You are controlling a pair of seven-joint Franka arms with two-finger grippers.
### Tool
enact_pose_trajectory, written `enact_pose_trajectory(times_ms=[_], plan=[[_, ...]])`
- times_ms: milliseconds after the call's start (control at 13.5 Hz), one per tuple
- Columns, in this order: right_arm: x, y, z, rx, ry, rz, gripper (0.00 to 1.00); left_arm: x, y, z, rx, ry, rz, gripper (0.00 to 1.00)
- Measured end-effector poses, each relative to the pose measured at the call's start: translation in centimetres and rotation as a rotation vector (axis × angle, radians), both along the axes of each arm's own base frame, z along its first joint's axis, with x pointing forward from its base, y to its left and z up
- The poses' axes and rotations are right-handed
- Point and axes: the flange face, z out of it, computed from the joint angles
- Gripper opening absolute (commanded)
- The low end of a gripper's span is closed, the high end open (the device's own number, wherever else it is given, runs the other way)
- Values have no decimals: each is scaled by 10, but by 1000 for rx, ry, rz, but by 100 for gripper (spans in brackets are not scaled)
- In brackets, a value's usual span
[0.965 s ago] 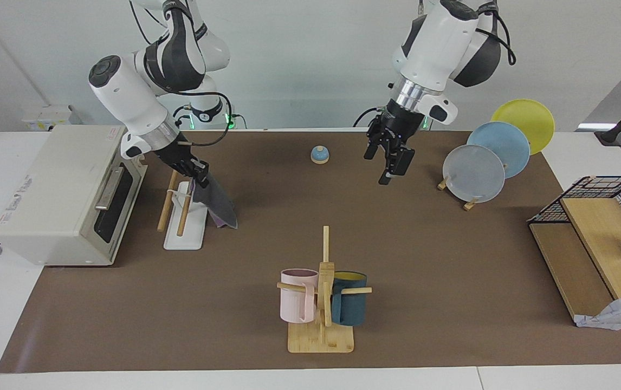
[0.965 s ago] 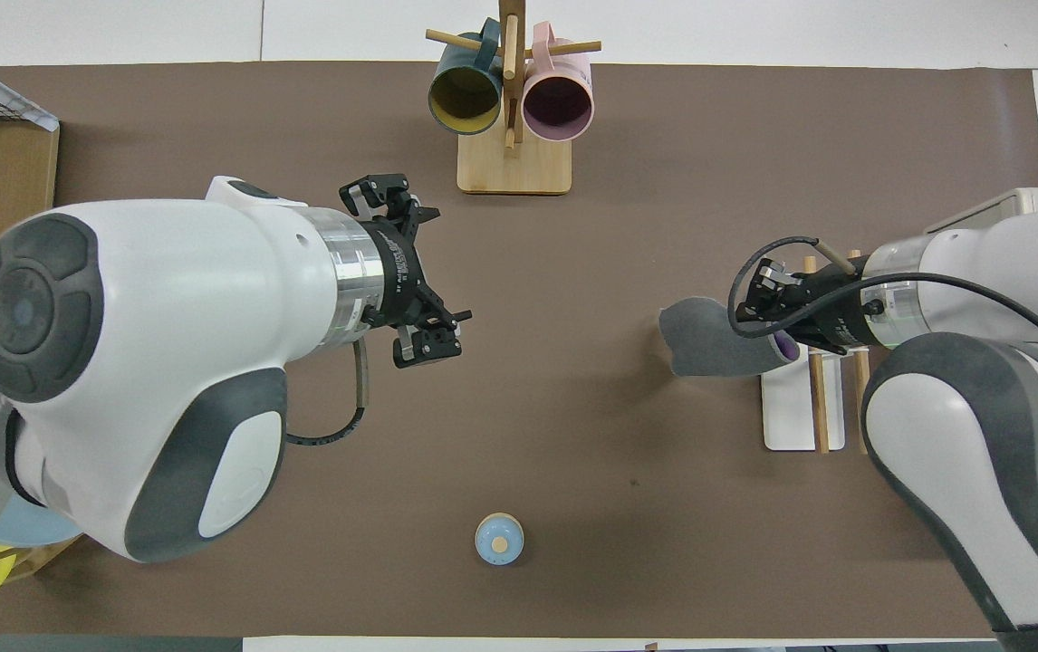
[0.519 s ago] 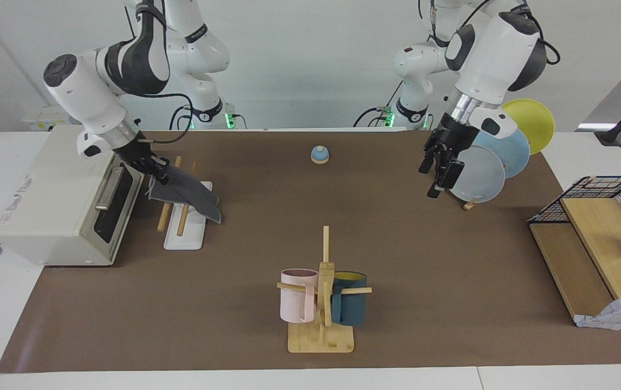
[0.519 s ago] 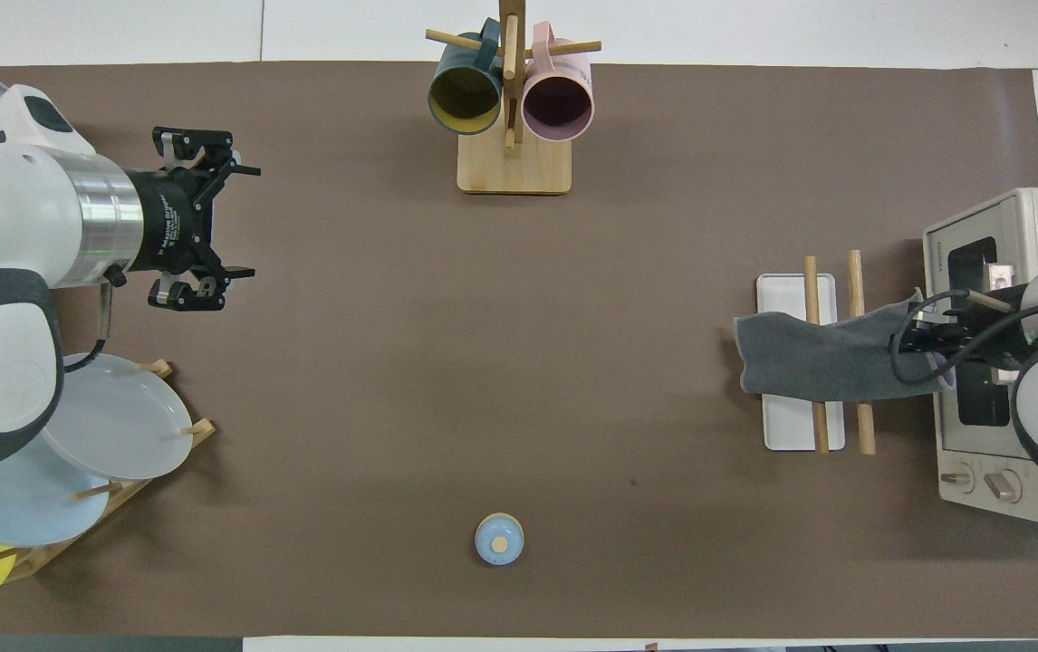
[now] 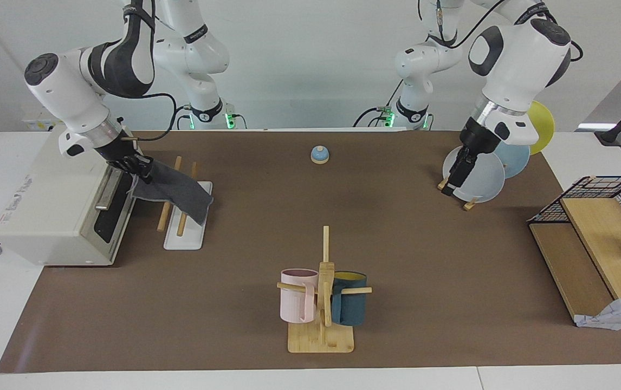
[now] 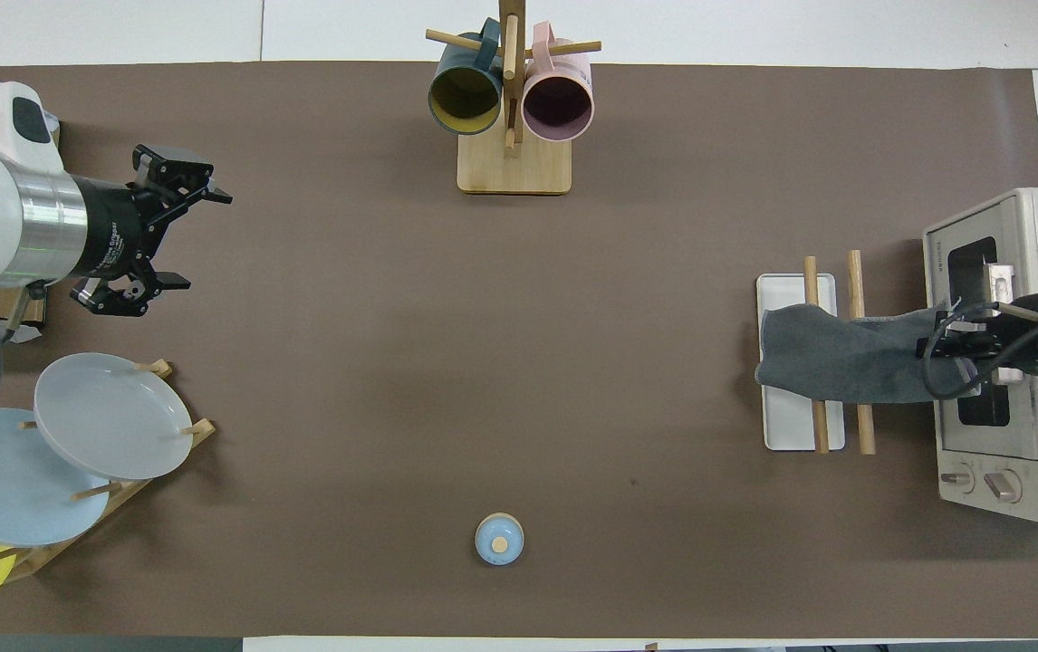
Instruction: Fold towel and hang on rack
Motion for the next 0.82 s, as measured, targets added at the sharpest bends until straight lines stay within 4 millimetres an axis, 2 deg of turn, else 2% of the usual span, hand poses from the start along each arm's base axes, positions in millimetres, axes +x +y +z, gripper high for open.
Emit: enact_pose_trajectory(times_ms=[74, 148, 223, 445, 668, 816], plan=[[0, 0, 0, 0, -1, 1, 38, -1, 9, 0, 44, 1, -71, 100], [0, 0, 1, 0, -1, 1, 75, -1, 16, 1, 86, 2, -143, 100], [0, 0, 1, 0, -2, 1, 100, -1, 22, 4, 125, 2, -207, 100], [-1, 0, 1, -1, -2, 1, 100, -3, 41, 21, 209, 12, -381, 100], [-1, 0, 2, -13, 0, 7, 100, -9, 61, 44, 225, 46, -553, 100], [-1, -2, 5, -31, -3, 15, 100, -16, 67, 57, 221, 89, -671, 100]])
